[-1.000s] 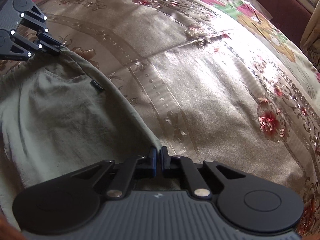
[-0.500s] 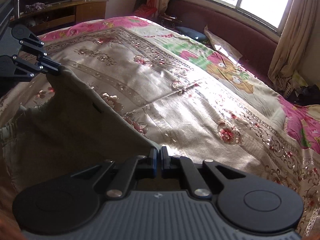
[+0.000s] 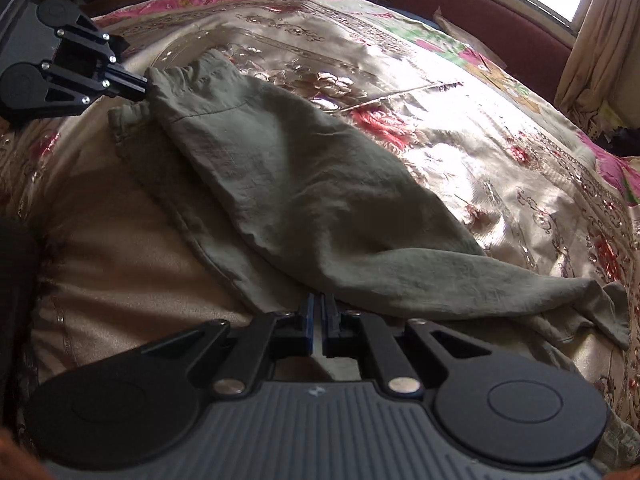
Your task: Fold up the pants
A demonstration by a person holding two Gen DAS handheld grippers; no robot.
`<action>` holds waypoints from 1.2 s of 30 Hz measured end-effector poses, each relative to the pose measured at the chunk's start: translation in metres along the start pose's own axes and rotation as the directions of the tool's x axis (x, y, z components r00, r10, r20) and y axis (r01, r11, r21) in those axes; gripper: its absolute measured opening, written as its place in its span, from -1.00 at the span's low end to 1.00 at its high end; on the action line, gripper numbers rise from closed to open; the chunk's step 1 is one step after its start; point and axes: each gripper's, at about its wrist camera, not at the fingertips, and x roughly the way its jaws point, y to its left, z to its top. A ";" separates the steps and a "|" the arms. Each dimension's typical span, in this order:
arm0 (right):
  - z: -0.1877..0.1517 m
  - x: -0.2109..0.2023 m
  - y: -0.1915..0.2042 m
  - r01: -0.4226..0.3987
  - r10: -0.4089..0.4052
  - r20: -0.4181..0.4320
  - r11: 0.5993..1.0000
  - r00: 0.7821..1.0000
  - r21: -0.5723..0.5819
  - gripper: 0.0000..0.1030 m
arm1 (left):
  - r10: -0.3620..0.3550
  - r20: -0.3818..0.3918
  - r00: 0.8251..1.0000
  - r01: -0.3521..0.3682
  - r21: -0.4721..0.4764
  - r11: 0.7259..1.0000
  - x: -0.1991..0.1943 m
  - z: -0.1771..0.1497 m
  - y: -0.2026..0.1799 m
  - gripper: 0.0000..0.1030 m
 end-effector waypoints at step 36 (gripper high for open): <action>0.209 0.011 0.056 -0.233 0.202 0.302 0.970 0.932 0.071 -0.87 | 0.076 0.173 0.982 -0.042 -0.189 0.981 0.036 -0.007 0.049 -0.26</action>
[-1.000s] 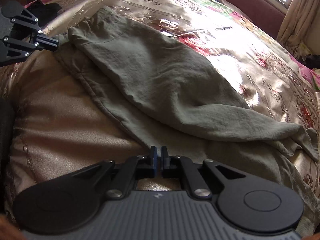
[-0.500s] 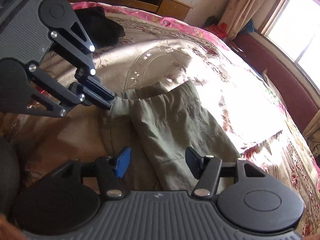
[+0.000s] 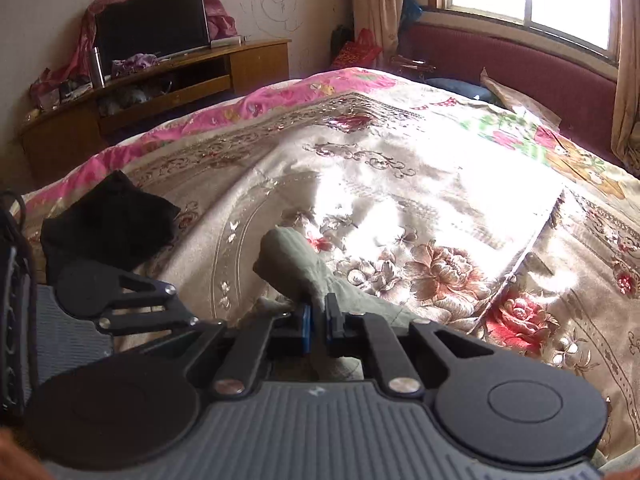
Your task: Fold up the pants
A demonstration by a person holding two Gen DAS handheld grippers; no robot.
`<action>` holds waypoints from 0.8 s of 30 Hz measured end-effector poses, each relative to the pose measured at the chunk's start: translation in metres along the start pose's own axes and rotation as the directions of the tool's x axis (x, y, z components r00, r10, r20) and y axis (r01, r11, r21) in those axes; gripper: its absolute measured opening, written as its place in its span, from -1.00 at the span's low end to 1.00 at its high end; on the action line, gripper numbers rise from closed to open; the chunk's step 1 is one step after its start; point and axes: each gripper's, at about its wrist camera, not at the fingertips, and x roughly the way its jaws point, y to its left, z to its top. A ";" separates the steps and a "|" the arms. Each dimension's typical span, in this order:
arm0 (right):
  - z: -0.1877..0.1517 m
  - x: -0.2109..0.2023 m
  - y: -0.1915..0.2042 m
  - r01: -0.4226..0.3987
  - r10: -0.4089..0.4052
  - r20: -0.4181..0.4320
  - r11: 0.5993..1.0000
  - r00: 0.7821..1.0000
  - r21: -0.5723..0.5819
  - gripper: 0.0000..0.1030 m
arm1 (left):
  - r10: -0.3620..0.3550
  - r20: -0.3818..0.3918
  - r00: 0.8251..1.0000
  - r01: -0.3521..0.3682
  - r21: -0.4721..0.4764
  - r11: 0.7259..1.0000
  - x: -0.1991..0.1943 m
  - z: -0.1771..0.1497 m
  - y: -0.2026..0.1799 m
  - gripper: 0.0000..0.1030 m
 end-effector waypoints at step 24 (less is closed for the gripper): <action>-0.103 0.041 0.085 -0.047 0.004 -0.123 0.937 0.992 -0.345 -0.26 | 0.254 -0.167 0.953 -0.276 -0.126 0.953 -0.024 -0.057 0.048 -0.19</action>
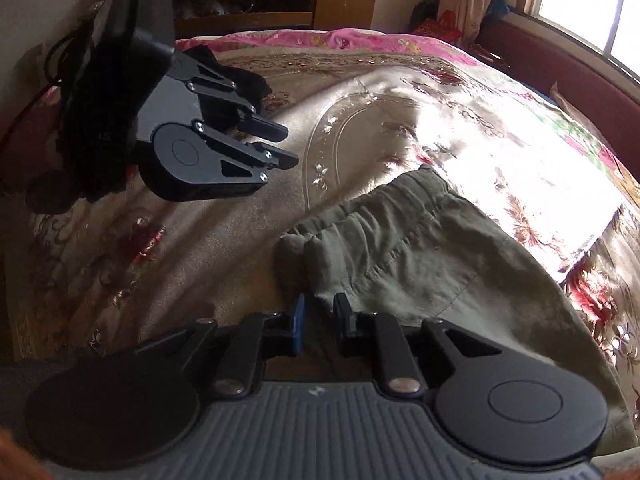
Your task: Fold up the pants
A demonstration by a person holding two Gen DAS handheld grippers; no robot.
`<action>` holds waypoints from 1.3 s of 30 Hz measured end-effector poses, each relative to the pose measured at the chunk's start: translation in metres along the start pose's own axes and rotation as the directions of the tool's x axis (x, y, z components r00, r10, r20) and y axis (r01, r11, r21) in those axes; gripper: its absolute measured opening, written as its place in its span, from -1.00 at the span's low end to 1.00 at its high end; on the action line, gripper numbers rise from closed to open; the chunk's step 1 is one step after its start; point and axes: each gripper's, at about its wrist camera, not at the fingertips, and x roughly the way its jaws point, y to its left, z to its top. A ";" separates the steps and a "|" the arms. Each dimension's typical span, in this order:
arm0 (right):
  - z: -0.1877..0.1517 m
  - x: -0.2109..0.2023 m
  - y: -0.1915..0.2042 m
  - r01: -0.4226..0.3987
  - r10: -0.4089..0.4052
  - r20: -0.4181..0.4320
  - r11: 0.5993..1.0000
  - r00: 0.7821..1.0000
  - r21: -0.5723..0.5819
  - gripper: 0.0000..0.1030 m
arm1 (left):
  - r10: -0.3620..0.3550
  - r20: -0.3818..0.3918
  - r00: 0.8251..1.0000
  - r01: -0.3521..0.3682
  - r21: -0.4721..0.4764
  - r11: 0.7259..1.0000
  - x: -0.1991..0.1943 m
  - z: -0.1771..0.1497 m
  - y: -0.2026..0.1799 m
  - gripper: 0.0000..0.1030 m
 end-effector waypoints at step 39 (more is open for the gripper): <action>-0.216 -0.135 -0.337 0.495 -0.397 -0.398 0.850 0.827 0.181 -0.34 | -0.627 0.063 0.777 0.566 0.366 0.739 0.017 0.172 -0.272 0.03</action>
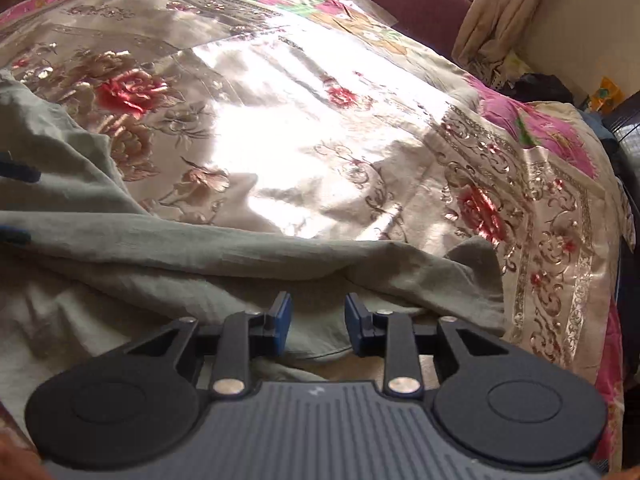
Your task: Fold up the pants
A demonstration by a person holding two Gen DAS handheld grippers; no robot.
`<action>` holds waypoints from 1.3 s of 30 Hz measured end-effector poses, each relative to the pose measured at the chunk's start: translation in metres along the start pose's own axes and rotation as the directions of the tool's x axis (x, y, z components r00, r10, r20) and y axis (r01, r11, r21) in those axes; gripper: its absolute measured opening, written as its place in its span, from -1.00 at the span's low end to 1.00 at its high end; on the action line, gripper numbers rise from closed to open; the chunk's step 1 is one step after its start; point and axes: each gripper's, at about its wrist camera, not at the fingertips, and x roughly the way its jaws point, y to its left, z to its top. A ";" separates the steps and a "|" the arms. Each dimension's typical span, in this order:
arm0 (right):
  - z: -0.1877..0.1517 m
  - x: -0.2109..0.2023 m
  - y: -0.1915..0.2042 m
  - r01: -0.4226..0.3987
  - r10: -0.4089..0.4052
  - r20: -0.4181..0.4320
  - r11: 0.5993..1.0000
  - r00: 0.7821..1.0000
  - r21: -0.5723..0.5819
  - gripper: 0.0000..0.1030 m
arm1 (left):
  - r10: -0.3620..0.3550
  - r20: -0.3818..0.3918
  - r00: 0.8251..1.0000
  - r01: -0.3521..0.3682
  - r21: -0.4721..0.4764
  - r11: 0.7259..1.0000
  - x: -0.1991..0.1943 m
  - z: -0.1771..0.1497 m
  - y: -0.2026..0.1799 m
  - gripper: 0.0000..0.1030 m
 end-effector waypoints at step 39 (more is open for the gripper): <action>-0.004 0.019 -0.100 0.304 -0.307 0.036 0.950 0.951 0.072 -0.99 | 0.074 0.035 0.997 -0.071 -0.071 0.995 0.028 0.027 0.007 -0.63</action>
